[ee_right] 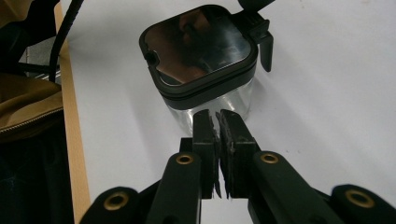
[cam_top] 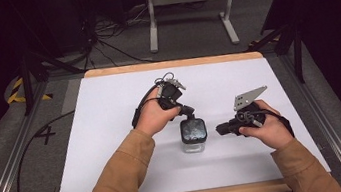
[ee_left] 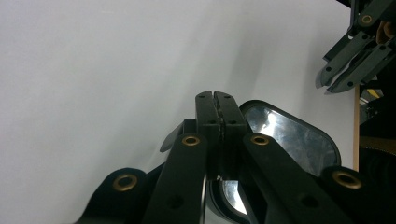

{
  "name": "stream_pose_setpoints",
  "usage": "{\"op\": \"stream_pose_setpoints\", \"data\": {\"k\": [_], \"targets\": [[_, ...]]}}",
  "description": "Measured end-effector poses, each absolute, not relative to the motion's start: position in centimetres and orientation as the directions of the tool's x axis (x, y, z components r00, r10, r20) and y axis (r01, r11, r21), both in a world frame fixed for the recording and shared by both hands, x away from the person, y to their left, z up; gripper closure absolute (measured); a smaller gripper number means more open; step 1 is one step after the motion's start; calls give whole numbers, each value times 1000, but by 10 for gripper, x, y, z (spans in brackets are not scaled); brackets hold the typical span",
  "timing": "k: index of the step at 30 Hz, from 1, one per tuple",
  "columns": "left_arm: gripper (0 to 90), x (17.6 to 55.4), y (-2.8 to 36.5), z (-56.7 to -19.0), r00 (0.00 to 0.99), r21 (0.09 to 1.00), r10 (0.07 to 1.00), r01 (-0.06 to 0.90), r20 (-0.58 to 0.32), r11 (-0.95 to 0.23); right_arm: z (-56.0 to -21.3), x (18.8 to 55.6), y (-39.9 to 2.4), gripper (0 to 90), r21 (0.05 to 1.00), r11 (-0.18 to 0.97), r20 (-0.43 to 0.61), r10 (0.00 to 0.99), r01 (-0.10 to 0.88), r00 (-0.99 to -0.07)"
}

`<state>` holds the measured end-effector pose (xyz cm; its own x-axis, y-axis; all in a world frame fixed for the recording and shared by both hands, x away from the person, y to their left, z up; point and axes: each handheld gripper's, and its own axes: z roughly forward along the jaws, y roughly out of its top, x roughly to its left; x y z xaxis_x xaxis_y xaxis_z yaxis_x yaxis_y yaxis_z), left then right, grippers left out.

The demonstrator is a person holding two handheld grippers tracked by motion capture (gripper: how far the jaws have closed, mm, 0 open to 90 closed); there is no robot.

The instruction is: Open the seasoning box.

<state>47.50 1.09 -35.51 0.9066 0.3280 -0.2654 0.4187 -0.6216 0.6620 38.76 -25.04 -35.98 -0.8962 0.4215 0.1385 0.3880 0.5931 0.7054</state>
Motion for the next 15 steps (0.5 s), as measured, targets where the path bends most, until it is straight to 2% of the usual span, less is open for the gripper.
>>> {"op": "stream_pose_setpoints", "data": {"k": [15], "targets": [[900, 475, 10, -355, 907, 659, 330, 419, -263, -625, -362, 383, -240, 884, 687, 628, 138, 382, 366, -914]]}}
